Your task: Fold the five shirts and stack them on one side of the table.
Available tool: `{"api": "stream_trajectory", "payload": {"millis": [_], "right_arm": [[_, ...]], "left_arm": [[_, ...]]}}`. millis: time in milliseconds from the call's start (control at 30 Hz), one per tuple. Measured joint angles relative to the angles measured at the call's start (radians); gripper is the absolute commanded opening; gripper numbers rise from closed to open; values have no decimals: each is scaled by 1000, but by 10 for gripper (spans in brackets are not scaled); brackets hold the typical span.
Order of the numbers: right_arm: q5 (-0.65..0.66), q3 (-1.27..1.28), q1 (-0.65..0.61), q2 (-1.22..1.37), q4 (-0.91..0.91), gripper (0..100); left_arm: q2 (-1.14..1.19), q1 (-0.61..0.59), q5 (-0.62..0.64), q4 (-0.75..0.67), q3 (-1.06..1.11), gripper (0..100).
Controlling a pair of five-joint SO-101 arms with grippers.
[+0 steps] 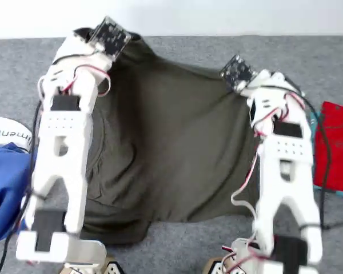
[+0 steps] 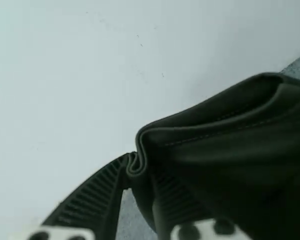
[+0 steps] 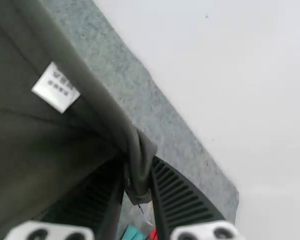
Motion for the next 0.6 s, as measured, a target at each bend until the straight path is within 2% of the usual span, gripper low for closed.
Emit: {"api": "stream_trajectory", "payload": {"millis": [167,267,467,600], "right_arm": [[0,-222,6,227,-2,10],[0,-322,6,333,-2,10],[0,-370,6,422,11,10],[0,-370,5,422,95,10]], "left_arm": [[207,2,0,3,-235,13],[282,2,-2,60,-339,13],[310,2,-3,206,-434,13],[310,2,-28,310,-466,13]]}}
